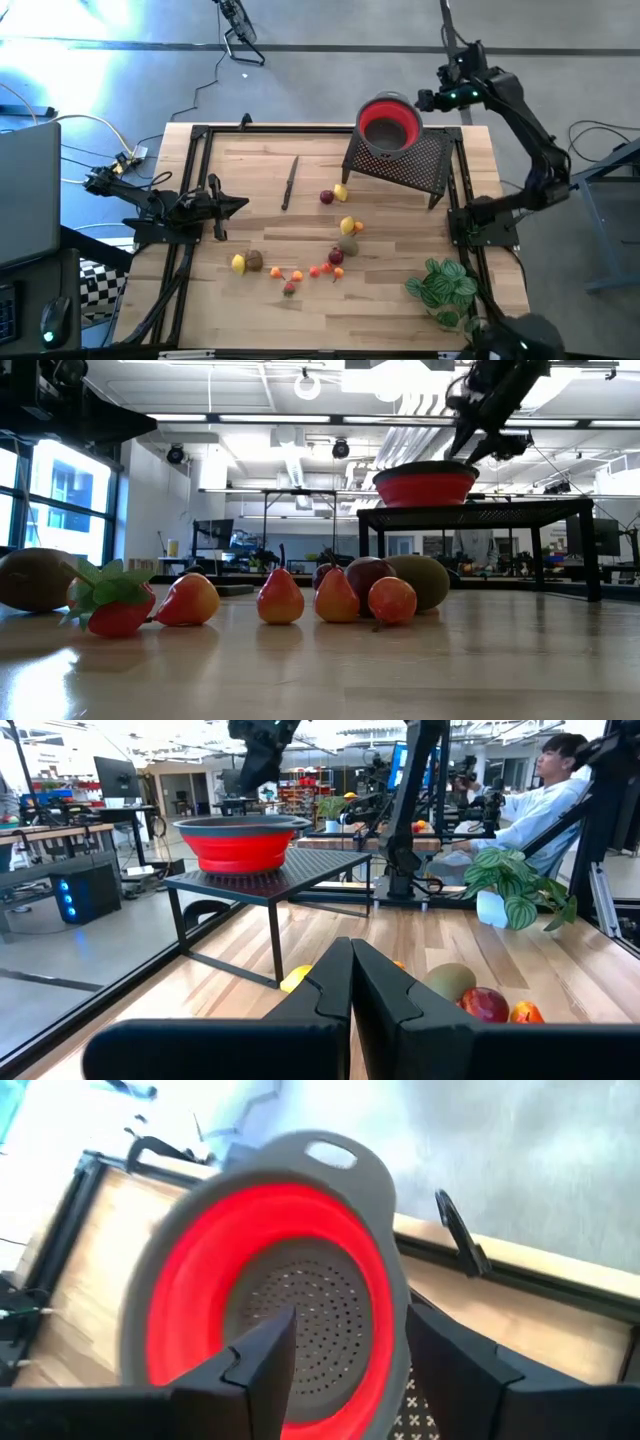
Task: Pick & Place Fruit
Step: Put the brown kiwi into the red strainer bowl on the shelf
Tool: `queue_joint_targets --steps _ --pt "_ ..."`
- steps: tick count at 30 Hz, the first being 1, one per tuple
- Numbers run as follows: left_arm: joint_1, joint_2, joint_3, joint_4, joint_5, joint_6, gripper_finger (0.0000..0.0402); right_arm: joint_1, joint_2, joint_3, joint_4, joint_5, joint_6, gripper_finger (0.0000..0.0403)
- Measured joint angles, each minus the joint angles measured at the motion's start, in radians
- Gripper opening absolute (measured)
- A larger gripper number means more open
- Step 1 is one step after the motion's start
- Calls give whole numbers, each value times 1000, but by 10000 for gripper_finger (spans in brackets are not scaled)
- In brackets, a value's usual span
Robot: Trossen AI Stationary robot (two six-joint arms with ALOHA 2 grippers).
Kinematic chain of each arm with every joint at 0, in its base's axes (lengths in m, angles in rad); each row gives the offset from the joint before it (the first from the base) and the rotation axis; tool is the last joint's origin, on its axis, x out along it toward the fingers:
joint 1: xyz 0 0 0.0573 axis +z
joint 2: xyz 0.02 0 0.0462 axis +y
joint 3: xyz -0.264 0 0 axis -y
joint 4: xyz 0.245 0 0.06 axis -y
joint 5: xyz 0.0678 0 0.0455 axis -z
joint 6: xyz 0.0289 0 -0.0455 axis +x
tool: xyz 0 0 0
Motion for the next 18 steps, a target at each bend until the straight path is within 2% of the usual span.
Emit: queue_joint_targets --steps 6,18 --pt "0 0 0 0 0 0 0 0 -125 1 -15 -31 -8 168" --pt "0 0 0 0 0 -7 0 0 -336 -9 -224 -53 -129 28"
